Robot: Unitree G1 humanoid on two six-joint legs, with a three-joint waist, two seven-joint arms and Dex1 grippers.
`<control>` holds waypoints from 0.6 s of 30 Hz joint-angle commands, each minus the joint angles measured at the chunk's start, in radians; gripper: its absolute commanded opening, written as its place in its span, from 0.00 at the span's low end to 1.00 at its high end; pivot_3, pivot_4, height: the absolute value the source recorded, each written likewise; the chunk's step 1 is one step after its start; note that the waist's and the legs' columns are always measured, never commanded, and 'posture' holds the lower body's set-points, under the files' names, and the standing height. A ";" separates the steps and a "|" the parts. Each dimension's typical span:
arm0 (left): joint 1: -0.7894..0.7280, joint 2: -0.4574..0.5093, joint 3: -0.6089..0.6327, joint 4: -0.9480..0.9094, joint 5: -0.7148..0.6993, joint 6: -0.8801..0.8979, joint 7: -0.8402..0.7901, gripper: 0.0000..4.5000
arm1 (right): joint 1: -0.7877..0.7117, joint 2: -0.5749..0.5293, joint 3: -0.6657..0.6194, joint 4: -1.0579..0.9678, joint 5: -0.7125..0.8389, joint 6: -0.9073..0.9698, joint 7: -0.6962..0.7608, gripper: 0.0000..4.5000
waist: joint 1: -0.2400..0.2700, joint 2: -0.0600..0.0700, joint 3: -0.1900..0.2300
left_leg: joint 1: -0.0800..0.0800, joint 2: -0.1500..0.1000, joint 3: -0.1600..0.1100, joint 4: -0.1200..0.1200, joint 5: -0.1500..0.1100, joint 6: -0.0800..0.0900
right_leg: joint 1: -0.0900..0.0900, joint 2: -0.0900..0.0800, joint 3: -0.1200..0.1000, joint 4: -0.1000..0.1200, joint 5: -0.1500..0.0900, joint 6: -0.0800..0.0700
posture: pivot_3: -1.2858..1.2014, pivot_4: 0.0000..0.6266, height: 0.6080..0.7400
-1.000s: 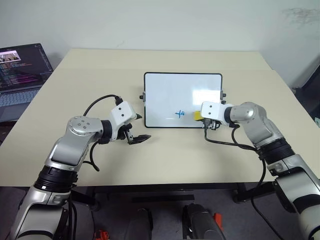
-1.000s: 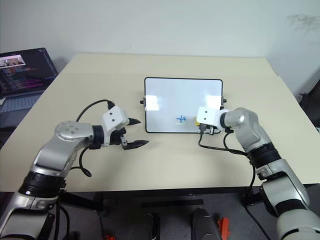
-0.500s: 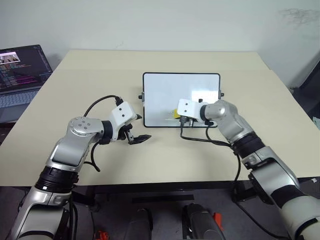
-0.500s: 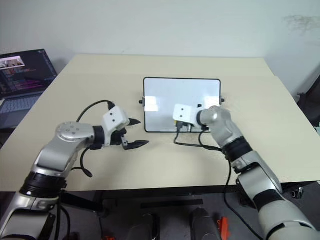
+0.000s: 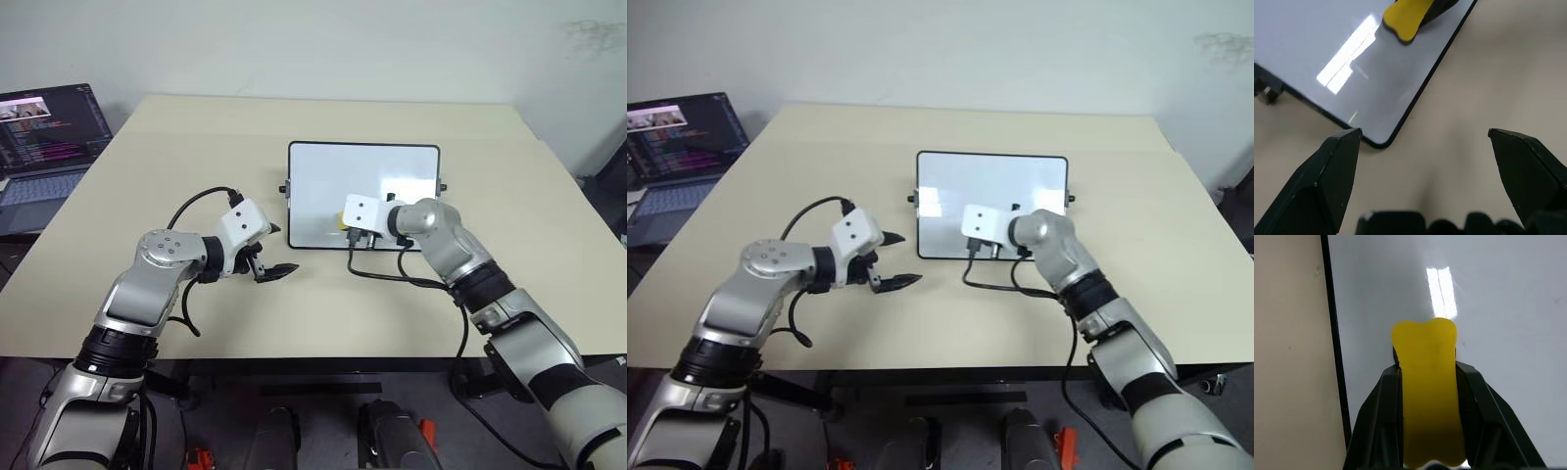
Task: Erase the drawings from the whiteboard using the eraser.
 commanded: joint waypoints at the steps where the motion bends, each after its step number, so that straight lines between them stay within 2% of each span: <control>1: -0.026 0.003 0.007 -0.007 0.003 -0.014 -0.001 1.00 | 0.046 -0.102 -0.034 0.024 -0.021 0.025 -0.003 0.24 | 0.005 0.000 0.000 | 0.000 0.000 0.000 0.000 0.000 0.000 | 0.000 0.000 0.000 -0.001 0.000 0.000 | 0.52 0.24 1.00; 9: -0.032 -0.002 0.009 0.003 0.004 -0.024 0.003 1.00 | 0.101 -0.203 -0.055 -0.008 -0.009 0.030 0.013 0.24 | 0.016 -0.001 -0.001 | 0.000 -0.001 0.001 0.001 -0.003 -0.005 | 0.000 -0.003 0.001 -0.004 0.000 0.000 | 0.52 0.24 1.00; 14: -0.036 -0.001 0.010 0.008 0.005 -0.027 0.003 1.00 | 0.076 -0.159 -0.040 -0.014 -0.002 0.033 0.014 0.24 | 0.013 -0.001 -0.001 | 0.000 0.000 0.001 0.001 -0.003 -0.005 | 0.000 -0.004 0.001 -0.007 0.000 0.000 | 0.52 0.24 1.00; 18: -0.031 0.001 0.013 0.003 0.004 -0.025 0.003 1.00 | 0.056 -0.084 -0.014 -0.025 -0.002 0.046 0.011 0.24 | -0.001 -0.001 -0.001 | 0.000 0.002 0.001 0.001 -0.003 -0.005 | 0.000 -0.004 -0.002 -0.014 0.001 -0.002 | 0.52 0.24 1.00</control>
